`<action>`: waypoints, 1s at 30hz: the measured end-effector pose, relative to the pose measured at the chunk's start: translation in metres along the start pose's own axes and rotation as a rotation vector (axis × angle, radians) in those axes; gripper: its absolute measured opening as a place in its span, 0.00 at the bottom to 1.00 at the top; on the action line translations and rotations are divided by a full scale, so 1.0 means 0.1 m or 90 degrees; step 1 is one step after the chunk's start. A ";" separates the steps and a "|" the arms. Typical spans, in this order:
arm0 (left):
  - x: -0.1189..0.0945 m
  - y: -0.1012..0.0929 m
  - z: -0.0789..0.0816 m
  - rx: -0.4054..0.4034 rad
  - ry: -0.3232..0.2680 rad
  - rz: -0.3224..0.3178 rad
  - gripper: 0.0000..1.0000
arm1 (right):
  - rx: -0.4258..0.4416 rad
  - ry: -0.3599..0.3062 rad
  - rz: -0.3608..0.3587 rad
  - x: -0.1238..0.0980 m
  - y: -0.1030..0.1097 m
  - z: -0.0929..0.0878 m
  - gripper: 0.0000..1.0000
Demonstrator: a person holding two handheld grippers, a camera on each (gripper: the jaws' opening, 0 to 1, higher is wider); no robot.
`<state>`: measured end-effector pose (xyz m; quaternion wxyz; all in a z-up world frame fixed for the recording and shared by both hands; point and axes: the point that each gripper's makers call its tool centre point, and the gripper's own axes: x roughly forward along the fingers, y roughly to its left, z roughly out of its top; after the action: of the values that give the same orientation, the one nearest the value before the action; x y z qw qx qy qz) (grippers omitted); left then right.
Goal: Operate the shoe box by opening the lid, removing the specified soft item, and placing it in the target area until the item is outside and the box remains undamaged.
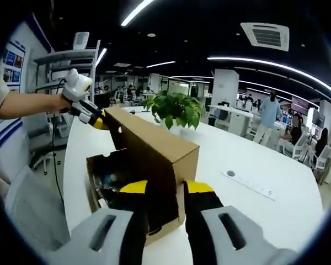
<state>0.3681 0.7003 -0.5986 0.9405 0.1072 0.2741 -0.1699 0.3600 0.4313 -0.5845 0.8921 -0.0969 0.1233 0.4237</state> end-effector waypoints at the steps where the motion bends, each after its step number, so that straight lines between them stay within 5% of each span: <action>1: 0.01 0.02 0.01 -0.004 -0.001 0.002 0.12 | 0.001 -0.002 -0.002 0.00 -0.01 0.00 0.22; 20: 0.18 0.19 0.07 -0.025 0.008 0.013 0.02 | 0.033 -0.030 -0.027 0.09 -0.17 0.06 0.19; 30: 0.21 0.19 0.11 -0.035 0.002 0.008 0.02 | -0.040 0.045 -0.092 0.08 -0.28 -0.39 0.14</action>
<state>0.3975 0.7092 -0.5988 0.9436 0.0834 0.2797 -0.1560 0.3816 0.4092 -0.6220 0.9120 -0.1482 0.1345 0.3581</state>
